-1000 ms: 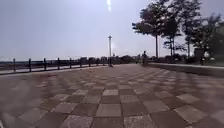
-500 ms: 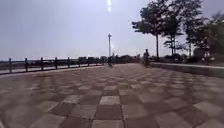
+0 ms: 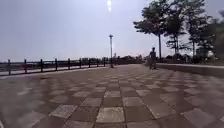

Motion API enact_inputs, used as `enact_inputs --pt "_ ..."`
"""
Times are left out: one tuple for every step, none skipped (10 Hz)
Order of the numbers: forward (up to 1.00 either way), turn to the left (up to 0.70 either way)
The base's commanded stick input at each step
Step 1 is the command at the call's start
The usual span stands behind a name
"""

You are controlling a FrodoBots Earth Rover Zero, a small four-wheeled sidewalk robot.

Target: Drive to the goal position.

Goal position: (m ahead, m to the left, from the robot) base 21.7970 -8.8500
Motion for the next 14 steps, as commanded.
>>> enact_inputs --pt "0.91 0.01" --pt "0.91 0.01" --pt "0.91 0.01" --pt "0.91 0.01" --pt "0.91 0.01" --pt "0.91 0.01" --pt "0.91 -0.01" --pt "0.91 -0.14" --pt "0.91 -0.21" --pt "0.91 -0.17" --pt "0.91 0.01" --pt "0.91 0.01" --pt "0.91 0.01" --pt "0.91 0.01"
